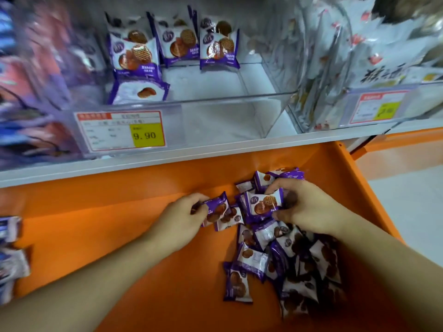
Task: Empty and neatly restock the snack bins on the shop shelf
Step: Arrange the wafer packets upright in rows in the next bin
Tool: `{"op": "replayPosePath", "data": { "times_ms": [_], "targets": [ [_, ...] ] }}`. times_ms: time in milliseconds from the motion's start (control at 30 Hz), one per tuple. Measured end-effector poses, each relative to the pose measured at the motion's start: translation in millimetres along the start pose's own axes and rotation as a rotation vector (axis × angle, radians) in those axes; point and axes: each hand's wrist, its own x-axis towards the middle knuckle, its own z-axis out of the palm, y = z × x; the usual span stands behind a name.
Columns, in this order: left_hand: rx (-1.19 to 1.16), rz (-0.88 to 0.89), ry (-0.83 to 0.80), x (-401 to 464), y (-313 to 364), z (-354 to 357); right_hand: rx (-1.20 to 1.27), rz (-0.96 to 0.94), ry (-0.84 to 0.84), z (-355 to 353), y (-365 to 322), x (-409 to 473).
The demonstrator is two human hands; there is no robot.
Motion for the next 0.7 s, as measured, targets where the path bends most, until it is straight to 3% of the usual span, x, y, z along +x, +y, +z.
{"op": "replayPosePath", "data": {
  "times_ms": [133,333,533,700],
  "targets": [
    [-0.214,-0.081,-0.024,-51.3,21.8,-48.3,0.248,-0.112,-0.047,-8.1,-52.2,-29.8],
    [-0.475,0.038,-0.003,-136.7,70.3,-108.1,0.339,-0.265,-0.112,-27.6,-145.7,-93.5],
    [-0.747,0.092,0.045,-209.1,110.5,-154.1,0.386,-0.374,0.051,-26.1,-231.0,-160.4],
    [-0.717,0.144,0.152,-254.6,130.5,-186.4,0.367,-0.438,0.185,-17.3,-284.6,-192.5]
  ]
}}
